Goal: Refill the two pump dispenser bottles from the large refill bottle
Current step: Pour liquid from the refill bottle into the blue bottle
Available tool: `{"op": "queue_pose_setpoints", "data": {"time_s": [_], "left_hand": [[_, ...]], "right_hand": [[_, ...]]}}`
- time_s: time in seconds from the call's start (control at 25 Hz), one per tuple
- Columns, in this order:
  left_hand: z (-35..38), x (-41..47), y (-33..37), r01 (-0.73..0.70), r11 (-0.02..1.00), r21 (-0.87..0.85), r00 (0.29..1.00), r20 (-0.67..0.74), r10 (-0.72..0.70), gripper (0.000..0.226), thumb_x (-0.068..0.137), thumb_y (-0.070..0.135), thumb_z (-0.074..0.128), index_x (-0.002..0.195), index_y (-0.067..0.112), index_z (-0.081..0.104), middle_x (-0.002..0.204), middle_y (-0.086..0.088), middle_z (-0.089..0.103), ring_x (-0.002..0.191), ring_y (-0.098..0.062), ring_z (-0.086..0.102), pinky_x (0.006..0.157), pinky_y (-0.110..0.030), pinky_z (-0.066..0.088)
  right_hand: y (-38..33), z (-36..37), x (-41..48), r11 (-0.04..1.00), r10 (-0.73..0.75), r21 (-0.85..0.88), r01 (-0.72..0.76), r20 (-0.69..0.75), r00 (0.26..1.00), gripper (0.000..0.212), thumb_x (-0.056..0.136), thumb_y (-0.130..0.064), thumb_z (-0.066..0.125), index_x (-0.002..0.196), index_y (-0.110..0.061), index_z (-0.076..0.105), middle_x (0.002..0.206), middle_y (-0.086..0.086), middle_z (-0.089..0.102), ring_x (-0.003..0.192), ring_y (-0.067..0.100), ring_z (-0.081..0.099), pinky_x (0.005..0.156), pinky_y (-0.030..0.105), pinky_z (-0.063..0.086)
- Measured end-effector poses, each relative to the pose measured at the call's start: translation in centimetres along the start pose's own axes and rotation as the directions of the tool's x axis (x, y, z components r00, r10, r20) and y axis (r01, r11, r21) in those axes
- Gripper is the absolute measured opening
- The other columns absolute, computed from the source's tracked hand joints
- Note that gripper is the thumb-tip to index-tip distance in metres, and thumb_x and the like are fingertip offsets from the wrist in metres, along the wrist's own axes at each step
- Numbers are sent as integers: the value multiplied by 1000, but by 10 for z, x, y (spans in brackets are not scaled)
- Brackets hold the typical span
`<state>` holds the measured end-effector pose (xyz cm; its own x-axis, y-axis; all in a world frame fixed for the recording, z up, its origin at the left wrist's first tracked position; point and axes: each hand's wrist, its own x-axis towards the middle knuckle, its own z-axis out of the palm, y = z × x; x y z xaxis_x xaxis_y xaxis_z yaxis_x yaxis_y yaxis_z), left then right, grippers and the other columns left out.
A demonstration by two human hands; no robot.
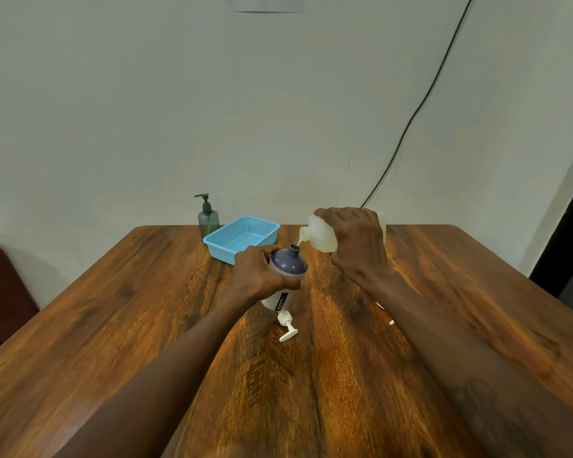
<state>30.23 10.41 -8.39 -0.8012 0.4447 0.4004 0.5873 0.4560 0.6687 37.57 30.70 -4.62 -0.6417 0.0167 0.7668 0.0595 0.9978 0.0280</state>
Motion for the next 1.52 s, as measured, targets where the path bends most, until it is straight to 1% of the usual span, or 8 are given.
{"op": "queue_pose_setpoints", "data": {"time_s": [0.16, 0.32, 0.48, 0.68, 0.84, 1.0, 1.32, 1.52], "left_hand": [[0, 0, -1, 0, 1000, -8, 1000, 0, 0, 59, 54, 40, 95, 107, 27, 71, 96, 9, 71, 88, -9, 67, 76, -26, 59], [0, -1, -1, 1, 1000, -15, 1000, 11, -1, 55, 54, 40, 95, 102, 34, 67, 93, 11, 69, 86, -5, 64, 75, -25, 58], [0, -1, 0, 0, 1000, -27, 1000, 13, 1, 54, 53, 41, 95, 97, 38, 64, 91, 12, 70, 84, -2, 64, 76, -29, 60], [1, -2, -1, -7, 1000, -24, 1000, 11, 7, 54, 53, 41, 95, 98, 37, 65, 92, 11, 70, 86, -4, 65, 78, -31, 61], [0, -3, -2, -11, 999, -31, 1000, 11, 11, 52, 53, 41, 95, 96, 36, 66, 90, 13, 70, 84, -1, 65, 77, -31, 61], [0, -3, -1, -2, 999, -34, 1000, 18, 2, 52, 52, 39, 95, 96, 36, 66, 90, 13, 70, 84, -1, 65, 77, -32, 61], [2, -3, -4, 7, 1000, -29, 999, 32, -7, 57, 51, 39, 95, 102, 33, 69, 94, 11, 72, 86, -2, 66, 77, -28, 60], [1, -4, -3, 5, 1000, -29, 999, 36, -4, 53, 53, 37, 96, 97, 35, 66, 92, 11, 71, 84, -3, 66, 72, -22, 57]], "right_hand": [[1, 1, 0, 1000, -1, 7, 1, 4, 1000, 83, 52, -12, 92, 130, -20, 65, 120, 5, 72, 106, 31, 66, 93, 47, 47], [1, 1, 0, 1000, -6, 11, 6, 2, 1000, 82, 52, -12, 92, 130, -21, 64, 120, 5, 72, 106, 31, 66, 93, 47, 47], [1, 0, 0, 1000, -7, 16, 7, 6, 1000, 82, 53, -12, 91, 130, -20, 65, 120, 5, 72, 106, 31, 66, 93, 47, 47], [1, 1, 0, 1000, -10, 7, 10, 10, 1000, 83, 52, -13, 92, 130, -21, 64, 120, 5, 72, 107, 30, 66, 93, 46, 46], [2, 2, -1, 1000, -15, 2, 15, 4, 1000, 84, 50, -12, 93, 129, -20, 65, 119, 5, 72, 105, 30, 66, 92, 45, 47], [2, 2, -1, 1000, -18, 6, 18, 15, 1000, 83, 52, -12, 92, 130, -20, 64, 120, 4, 72, 107, 30, 66, 94, 46, 46], [1, 4, -2, 1000, -24, 6, 24, 18, 1000, 85, 52, -12, 94, 131, -20, 64, 121, 6, 71, 108, 31, 65, 94, 47, 46], [2, 6, -2, 1000, -27, 7, 27, 24, 999, 85, 53, -10, 93, 132, -20, 64, 122, 5, 71, 110, 31, 64, 96, 48, 45]]}}
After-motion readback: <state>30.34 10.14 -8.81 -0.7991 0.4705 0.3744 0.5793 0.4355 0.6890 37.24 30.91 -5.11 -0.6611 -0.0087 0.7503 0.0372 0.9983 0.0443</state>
